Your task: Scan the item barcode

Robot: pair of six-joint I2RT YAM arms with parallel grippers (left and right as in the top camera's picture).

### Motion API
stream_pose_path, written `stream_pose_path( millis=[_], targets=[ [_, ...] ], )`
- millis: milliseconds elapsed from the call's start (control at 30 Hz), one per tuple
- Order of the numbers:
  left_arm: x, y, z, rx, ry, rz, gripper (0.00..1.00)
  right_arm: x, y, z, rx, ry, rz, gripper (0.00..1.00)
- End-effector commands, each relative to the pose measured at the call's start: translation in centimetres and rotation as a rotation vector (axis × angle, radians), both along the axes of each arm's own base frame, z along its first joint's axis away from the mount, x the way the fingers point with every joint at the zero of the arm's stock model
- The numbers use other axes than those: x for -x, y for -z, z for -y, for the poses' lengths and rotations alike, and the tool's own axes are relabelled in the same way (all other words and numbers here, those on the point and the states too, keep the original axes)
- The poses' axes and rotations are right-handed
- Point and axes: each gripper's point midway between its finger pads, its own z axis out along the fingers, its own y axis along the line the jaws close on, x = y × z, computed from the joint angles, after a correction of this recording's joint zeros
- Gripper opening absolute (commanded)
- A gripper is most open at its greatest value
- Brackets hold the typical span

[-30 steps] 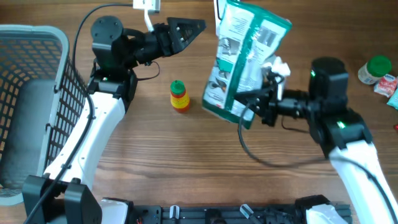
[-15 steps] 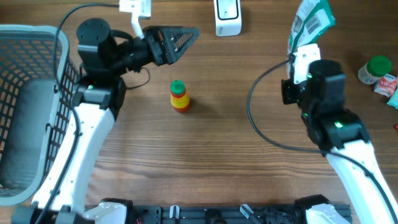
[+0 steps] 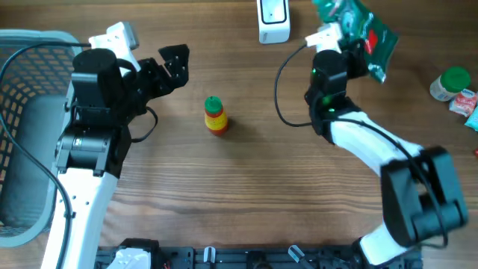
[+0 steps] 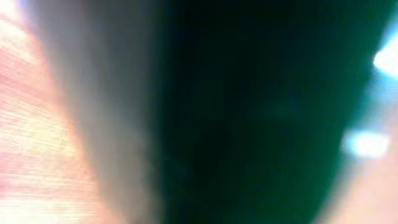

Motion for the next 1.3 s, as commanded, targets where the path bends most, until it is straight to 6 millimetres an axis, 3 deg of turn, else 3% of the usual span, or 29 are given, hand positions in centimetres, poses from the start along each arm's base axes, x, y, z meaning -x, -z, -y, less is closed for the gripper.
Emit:
stream_pose_path(
  millis=[0, 167, 200, 333, 467, 600, 700, 800, 933, 1067, 1133, 1200, 1267],
  targets=[
    [-0.1, 0.8, -1.6, -0.058, -0.068, -0.022, 1.0, -2.2, 1.0, -1.1, 0.315, -0.059, -0.178, 0.05],
    [0.5, 1.9, -1.6, -0.065, -0.066, -0.074, 1.0, -6.5, 2.9, -2.2, 0.489, -0.098, -0.308, 0.05],
    [0.8, 2.4, -1.7, -0.068, -0.066, -0.096, 1.0, -8.3, 3.0, -2.4, 0.521, -0.091, -0.317, 0.05],
    [1.1, 2.9, -1.7, -0.071, -0.065, -0.122, 1.0, -11.5, 3.1, -3.3, 0.533, -0.095, -0.306, 0.04],
    [1.2, 3.4, -1.7, -0.075, -0.067, -0.142, 1.0, -14.4, 5.7, -4.4, 0.537, -0.128, -0.341, 0.05],
    [0.8, 4.5, -2.7, -0.111, -0.118, -0.172, 1.0, -15.7, 7.2, -4.8, 0.521, -0.126, -0.331, 0.04],
    [0.2, 5.7, -3.2, -0.132, -0.142, -0.205, 1.0, -15.6, 8.8, -5.2, 0.521, -0.143, -0.382, 0.05],
    [0.0, 6.2, -3.2, -0.134, -0.141, -0.219, 1.0, -15.5, 8.7, -5.6, 0.52, -0.14, -0.378, 0.05],
    [0.0, 6.2, -3.2, -0.134, -0.141, -0.219, 1.0, -15.0, 4.6, -4.4, 0.484, -0.073, -0.315, 0.04],
    [0.0, 6.2, -3.2, -0.134, -0.14, -0.22, 1.0, -13.6, -2.2, -1.3, 0.42, -0.009, -0.264, 0.04],
    [0.0, 6.2, -3.2, -0.134, -0.141, -0.22, 1.0, -11.2, -7.7, 2.3, 0.347, 0.058, -0.227, 0.04],
    [0.0, 6.2, -3.2, -0.134, -0.14, -0.22, 1.0, -9.1, -11.3, 5.7, 0.307, 0.11, -0.214, 0.04],
    [0.0, 6.2, -3.2, -0.134, -0.14, -0.22, 1.0, -6.2, -15.1, 10.5, 0.233, 0.196, -0.149, 0.05]
  ],
)
